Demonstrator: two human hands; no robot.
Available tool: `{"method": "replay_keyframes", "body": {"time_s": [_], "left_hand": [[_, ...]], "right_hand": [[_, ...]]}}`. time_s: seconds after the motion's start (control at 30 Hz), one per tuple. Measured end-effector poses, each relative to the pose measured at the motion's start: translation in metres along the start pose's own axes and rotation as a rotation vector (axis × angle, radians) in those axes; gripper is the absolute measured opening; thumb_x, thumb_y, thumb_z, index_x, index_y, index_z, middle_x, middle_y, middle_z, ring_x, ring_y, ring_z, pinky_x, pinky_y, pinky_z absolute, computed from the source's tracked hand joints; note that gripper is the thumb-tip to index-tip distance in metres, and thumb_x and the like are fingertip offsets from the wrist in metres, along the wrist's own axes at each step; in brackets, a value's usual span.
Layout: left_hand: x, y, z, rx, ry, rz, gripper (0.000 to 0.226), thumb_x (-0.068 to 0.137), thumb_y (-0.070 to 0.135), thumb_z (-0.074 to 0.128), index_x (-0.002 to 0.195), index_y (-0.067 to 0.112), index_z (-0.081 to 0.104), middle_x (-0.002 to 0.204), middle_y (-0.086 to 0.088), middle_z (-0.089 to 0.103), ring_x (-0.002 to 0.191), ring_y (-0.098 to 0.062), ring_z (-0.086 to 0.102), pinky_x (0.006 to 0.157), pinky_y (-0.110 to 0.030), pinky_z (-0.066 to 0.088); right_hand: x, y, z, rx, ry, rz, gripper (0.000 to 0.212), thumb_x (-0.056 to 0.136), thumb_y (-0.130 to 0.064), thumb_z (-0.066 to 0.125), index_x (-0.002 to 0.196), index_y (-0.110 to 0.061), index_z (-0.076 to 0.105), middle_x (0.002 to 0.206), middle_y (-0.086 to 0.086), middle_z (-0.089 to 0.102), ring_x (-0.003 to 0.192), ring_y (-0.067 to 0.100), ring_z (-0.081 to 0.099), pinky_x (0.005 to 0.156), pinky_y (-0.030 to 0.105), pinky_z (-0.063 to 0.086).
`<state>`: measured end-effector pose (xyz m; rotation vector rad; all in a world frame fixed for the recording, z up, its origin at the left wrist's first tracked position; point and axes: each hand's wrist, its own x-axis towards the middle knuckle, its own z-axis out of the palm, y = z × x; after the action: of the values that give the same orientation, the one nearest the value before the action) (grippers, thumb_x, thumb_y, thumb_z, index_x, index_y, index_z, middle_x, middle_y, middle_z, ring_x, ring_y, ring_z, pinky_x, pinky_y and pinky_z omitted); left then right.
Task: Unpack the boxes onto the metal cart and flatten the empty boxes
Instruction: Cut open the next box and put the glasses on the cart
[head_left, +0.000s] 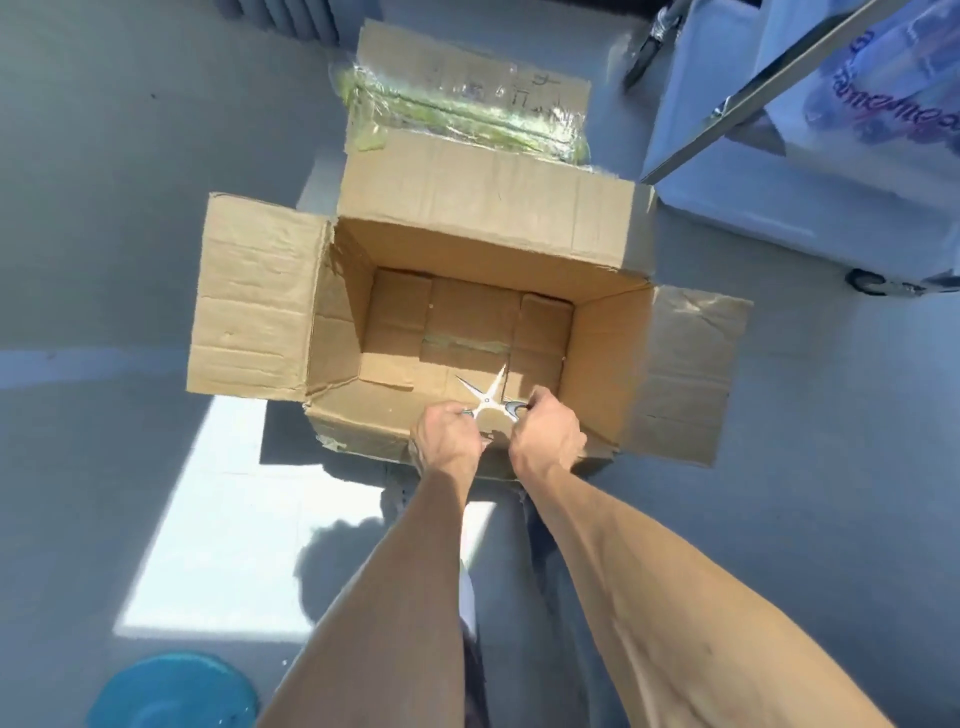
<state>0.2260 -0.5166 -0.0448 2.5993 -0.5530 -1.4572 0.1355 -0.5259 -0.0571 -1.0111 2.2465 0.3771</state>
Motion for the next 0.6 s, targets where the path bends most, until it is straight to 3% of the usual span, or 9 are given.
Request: {"method": "replay_keyframes", "body": {"time_s": [0.13,0.2,0.27,0.37,0.47,0.6], "left_hand": [[0.009,0.013,-0.021,0.155,-0.005,0.097,0.040,0.086,0.002,0.044,0.098,0.021,0.078,0.100,-0.002,0.074,0.094,-0.025,0.065,0.085,-0.026,0.050],[0.010,0.019,-0.025,0.236,-0.026,0.115,0.032,0.090,0.006,0.042,0.084,0.014,0.073,0.086,-0.006,0.068,0.089,-0.028,0.062,0.079,-0.026,0.045],[0.011,0.022,-0.027,0.287,-0.041,0.108,0.030,0.095,0.011,0.041,0.076,0.014,0.064,0.083,-0.008,0.063,0.090,-0.030,0.059,0.080,-0.030,0.042],[0.014,0.025,-0.026,0.338,-0.051,0.097,0.036,0.095,0.010,0.041,0.060,0.019,0.044,0.075,-0.006,0.054,0.082,-0.029,0.048,0.075,-0.030,0.035],[0.025,0.017,-0.021,0.344,-0.082,0.113,0.028,0.092,0.009,0.040,0.066,0.012,0.050,0.083,-0.011,0.059,0.085,-0.031,0.051,0.080,-0.034,0.040],[0.037,-0.006,-0.006,0.360,-0.123,0.183,0.026,0.095,0.015,0.039,0.099,0.008,0.064,0.097,-0.014,0.067,0.095,-0.033,0.060,0.087,-0.038,0.047]], "right_hand": [[-0.010,-0.014,0.009,-0.008,0.060,0.064,0.035,0.092,-0.002,0.046,0.124,-0.018,0.047,0.111,0.009,0.060,0.102,0.028,0.052,0.080,0.036,0.032],[-0.017,-0.017,0.014,0.057,0.120,0.130,0.046,0.089,-0.001,0.054,0.131,-0.017,0.044,0.120,0.011,0.052,0.108,0.027,0.048,0.084,0.036,0.033],[-0.022,-0.016,0.022,0.074,0.182,-0.046,0.050,0.079,0.002,0.063,0.124,-0.015,0.049,0.124,0.010,0.050,0.109,0.026,0.046,0.091,0.036,0.036],[-0.026,-0.011,0.039,-0.094,0.110,-0.508,0.037,0.074,-0.004,0.063,0.109,-0.015,0.057,0.106,0.003,0.056,0.102,0.026,0.050,0.095,0.035,0.036],[-0.021,-0.005,0.052,-0.242,-0.005,-0.595,0.029,0.077,-0.012,0.061,0.105,-0.019,0.055,0.101,0.001,0.061,0.101,0.025,0.051,0.101,0.037,0.032],[-0.013,0.001,0.058,-0.191,-0.042,-0.400,0.019,0.089,-0.005,0.046,0.099,-0.013,0.060,0.091,0.007,0.066,0.096,0.027,0.053,0.093,0.037,0.036]]}}
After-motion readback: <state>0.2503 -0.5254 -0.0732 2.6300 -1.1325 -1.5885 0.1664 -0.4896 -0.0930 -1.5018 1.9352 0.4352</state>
